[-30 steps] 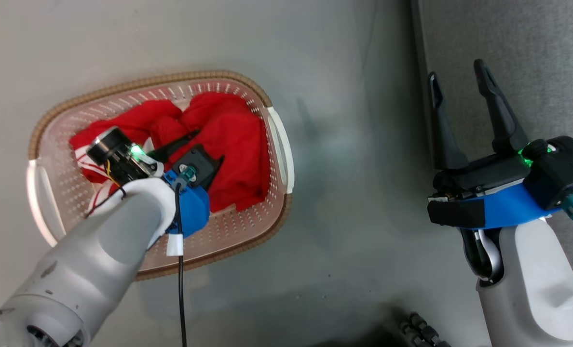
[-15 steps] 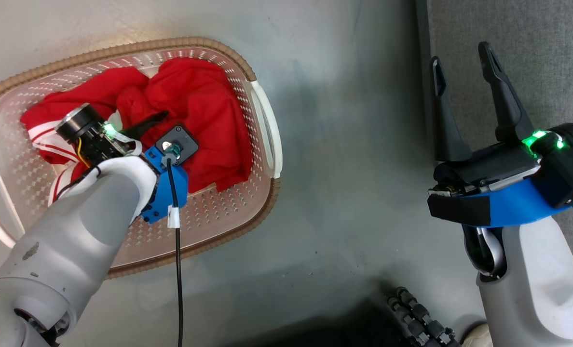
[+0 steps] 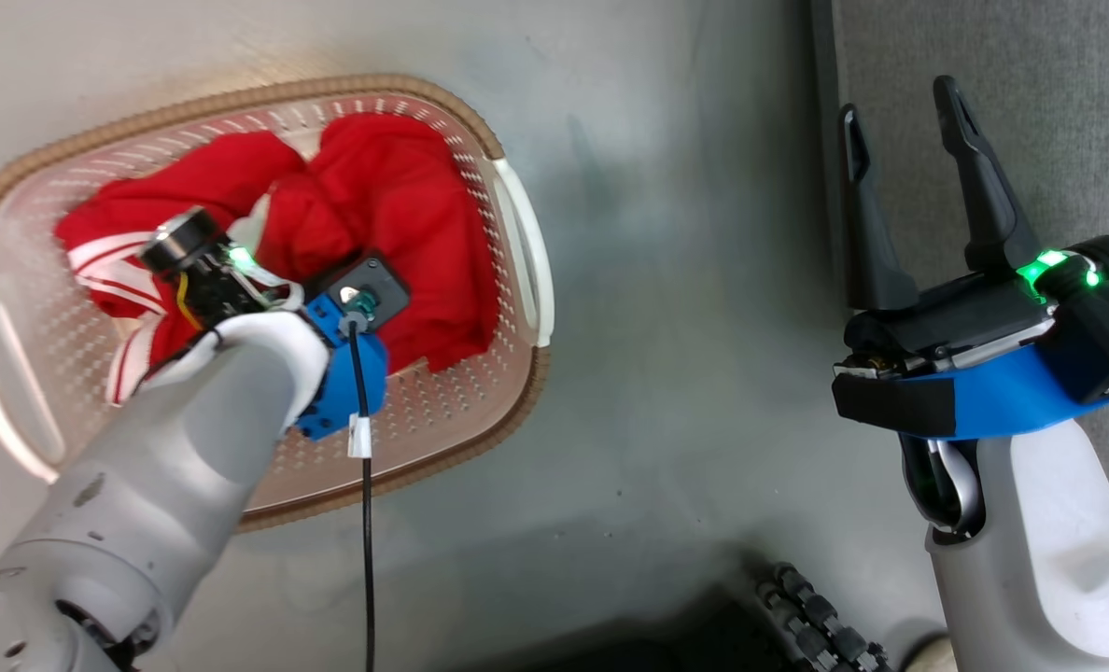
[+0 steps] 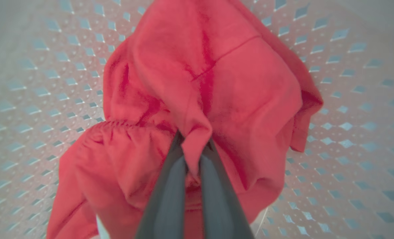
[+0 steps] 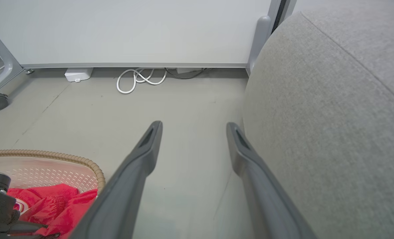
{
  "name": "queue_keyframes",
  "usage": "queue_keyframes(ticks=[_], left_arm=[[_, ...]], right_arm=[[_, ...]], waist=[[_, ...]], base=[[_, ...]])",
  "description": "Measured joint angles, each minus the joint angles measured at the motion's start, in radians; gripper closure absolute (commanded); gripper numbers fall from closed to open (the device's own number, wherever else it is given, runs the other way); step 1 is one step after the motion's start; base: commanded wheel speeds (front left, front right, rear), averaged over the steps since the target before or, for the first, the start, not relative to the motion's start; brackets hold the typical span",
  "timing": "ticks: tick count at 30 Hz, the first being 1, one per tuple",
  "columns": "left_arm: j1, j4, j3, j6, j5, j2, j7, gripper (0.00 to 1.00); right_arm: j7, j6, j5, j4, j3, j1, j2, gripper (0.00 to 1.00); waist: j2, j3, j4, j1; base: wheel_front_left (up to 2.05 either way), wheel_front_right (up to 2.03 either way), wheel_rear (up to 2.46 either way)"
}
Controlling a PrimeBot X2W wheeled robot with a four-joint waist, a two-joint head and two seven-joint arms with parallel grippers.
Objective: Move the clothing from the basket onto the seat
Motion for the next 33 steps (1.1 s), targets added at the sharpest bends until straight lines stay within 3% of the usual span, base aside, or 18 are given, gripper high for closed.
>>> queue_keyframes(ticks=[11,18,33], left_arm=[[0.010,-0.121,0.010,0.000,-0.088,-0.048,-0.072,1.00],[0.074,-0.269,0.117,0.004,-0.087,-0.022,-0.074,1.00],[0.230,-0.496,0.328,0.017,0.032,-0.023,-0.074,1.00]], right_arm=[[0.000,0.000,-0.033,0.037,-0.023,0.012,0.000,0.00],[0.000,0.000,-0.050,0.065,-0.024,0.046,0.000,0.00],[0.000,0.000,-0.063,0.119,-0.031,0.151,0.000,0.00]], waist=[[0.0000,-0.119,0.065,-0.0001],[0.0000,-0.231,0.104,-0.0001],[0.0000,-0.491,0.160,-0.0003]], base=[[0.00,0.00,0.00],[0.00,0.00,0.00],[0.00,0.00,0.00]])
